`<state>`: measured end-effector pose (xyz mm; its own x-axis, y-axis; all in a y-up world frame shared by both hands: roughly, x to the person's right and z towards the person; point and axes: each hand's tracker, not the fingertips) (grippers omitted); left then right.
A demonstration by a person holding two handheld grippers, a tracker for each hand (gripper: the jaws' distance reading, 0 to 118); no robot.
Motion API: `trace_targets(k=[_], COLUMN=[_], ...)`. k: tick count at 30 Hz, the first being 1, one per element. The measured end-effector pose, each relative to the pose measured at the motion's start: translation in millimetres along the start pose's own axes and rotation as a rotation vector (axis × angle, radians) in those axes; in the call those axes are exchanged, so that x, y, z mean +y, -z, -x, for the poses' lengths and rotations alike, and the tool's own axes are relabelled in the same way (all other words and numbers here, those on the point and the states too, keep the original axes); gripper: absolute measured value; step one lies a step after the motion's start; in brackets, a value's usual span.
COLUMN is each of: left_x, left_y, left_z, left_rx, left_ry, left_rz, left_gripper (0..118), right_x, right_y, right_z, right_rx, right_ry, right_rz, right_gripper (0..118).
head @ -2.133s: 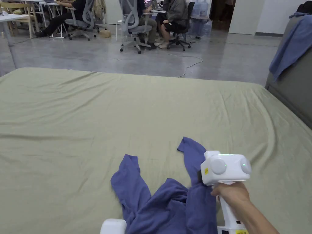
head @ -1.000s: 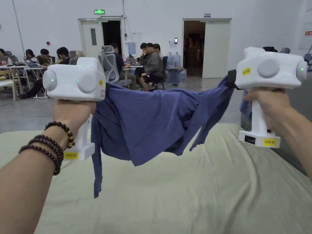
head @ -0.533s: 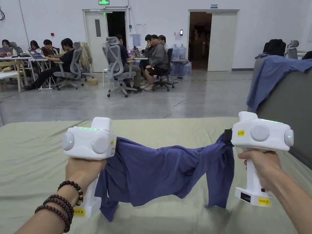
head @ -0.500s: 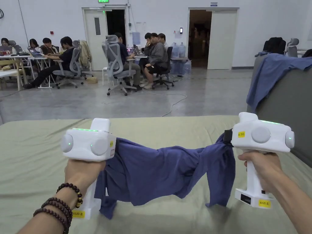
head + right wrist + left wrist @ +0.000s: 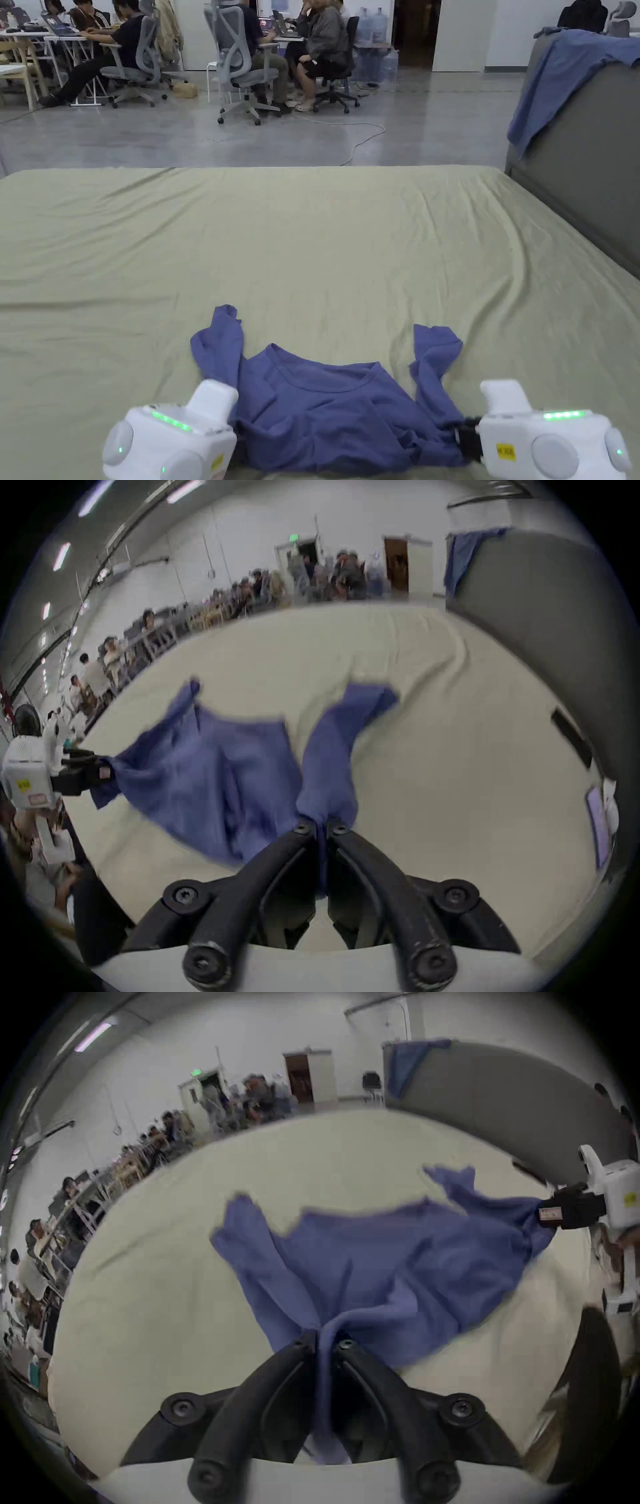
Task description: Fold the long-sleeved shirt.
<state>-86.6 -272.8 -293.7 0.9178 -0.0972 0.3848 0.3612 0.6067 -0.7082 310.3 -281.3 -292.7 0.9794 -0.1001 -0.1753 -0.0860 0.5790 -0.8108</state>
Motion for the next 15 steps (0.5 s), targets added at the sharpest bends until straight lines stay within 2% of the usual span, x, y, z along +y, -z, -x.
trace_targets(k=[3, 6, 7, 8, 9, 10, 11, 12, 13, 14, 15], left_x=[-21, -23, -19, -13, -9, -11, -6, -2, 2, -2, -1], left_y=[-6, -11, -16, -22, -28, -50, -63, -72, -81, -67, -67], left_z=[-8, -1, 3, 6, 10, 6, 8, 8, 7, 16, 18], left_rx=[0.001, -0.038, -0.047, -0.036, -0.065, -0.081, -0.079, -0.079, -0.054, -0.026, -0.029], left_ry=[0.012, -0.056, -0.070, -0.092, -0.123, -0.140, -0.154, -0.158, -0.153, -0.153, -0.133], left_rz=[-0.002, -0.017, -0.025, -0.021, -0.024, -0.057, -0.119, -0.153, -0.156, -0.167, -0.194], left_gripper=[5, 6, 29, 71, 111, 115, 114, 114, 108, 82, 20], right_x=[-12, -13, -8, -7, -4, -1, 2, 2, 7, 11, 15], right_y=[11, 3, -3, -16, -25, -36, -50, -62, -72, -77, -81], right_z=[2, 0, -1, -1, -3, -4, -5, -4, -5, -4, -1], right_rx=[0.016, 0.010, 0.008, -0.002, 0.019, 0.008, 0.008, 0.000, -0.005, -0.012, -0.026], right_ry=[-0.063, -0.053, -0.044, -0.028, -0.007, -0.004, -0.002, -0.007, -0.013, -0.018, -0.028], right_rz=[0.161, 0.106, 0.096, 0.064, 0.035, -0.003, -0.061, -0.104, -0.106, -0.106, -0.116], right_gripper=[0, 3, 21, 50, 85, 114, 118, 116, 98, 52, 0])
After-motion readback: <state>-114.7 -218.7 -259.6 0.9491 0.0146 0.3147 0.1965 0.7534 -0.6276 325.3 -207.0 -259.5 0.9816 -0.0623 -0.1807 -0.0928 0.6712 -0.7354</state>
